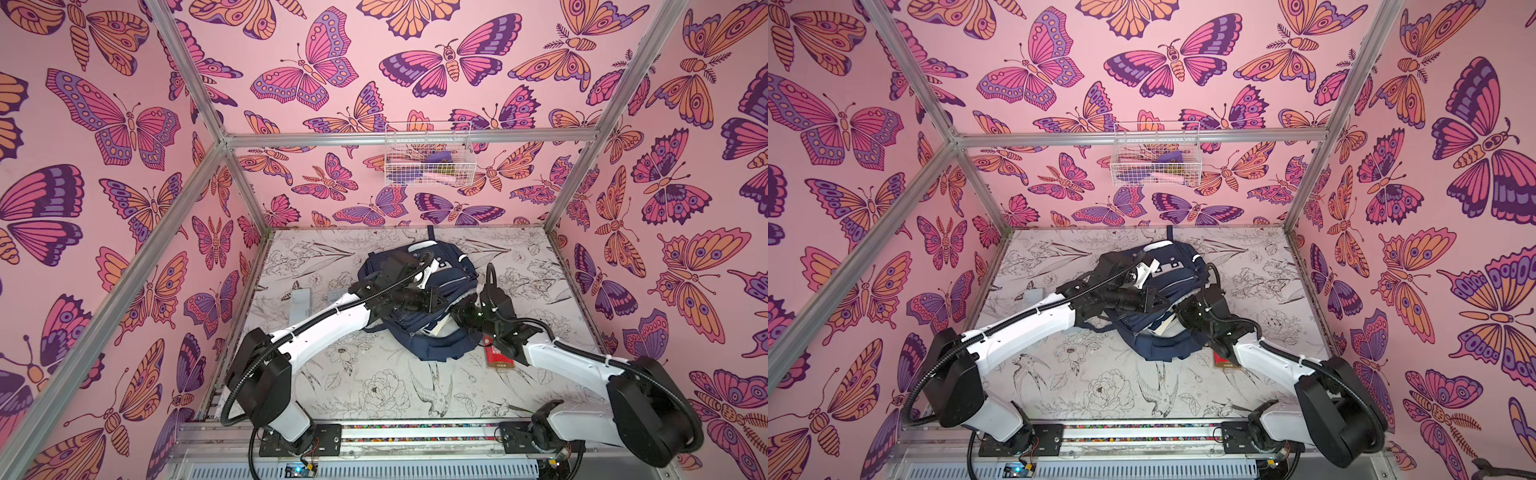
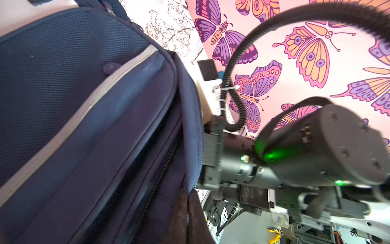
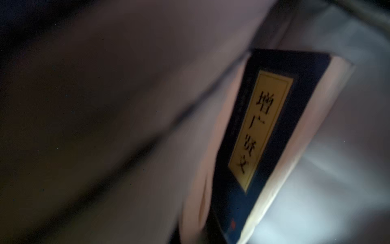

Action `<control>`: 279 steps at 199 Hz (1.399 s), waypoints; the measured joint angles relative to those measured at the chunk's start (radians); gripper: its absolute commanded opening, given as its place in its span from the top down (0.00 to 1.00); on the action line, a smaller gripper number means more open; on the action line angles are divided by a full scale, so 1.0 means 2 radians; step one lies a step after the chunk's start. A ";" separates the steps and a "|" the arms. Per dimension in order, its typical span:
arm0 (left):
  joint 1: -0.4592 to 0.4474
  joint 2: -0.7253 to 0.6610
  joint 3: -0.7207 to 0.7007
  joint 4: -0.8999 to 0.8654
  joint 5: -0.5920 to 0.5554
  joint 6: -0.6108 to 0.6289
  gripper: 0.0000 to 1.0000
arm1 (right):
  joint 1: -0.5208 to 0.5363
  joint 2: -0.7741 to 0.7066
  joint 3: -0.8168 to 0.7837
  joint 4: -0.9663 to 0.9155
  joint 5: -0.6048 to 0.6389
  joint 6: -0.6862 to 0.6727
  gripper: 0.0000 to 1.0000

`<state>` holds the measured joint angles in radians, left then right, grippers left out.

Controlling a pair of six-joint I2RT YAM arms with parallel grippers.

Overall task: Pack books, pencil case, and school supplies into a backpack
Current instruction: Place the book in the student bag, then close the student bag at the center of the table, then zip the student bag at the center of the table.

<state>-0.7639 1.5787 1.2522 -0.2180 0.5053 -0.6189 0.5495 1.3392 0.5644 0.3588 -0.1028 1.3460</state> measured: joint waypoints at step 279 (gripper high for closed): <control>0.117 -0.116 -0.281 0.053 -0.026 -0.199 0.26 | 0.291 0.018 0.250 -0.563 0.226 -0.195 0.33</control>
<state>-0.5289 1.3460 0.6910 -0.1116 0.4538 -1.0168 1.1309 1.3746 1.0653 -0.7670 0.3496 0.9562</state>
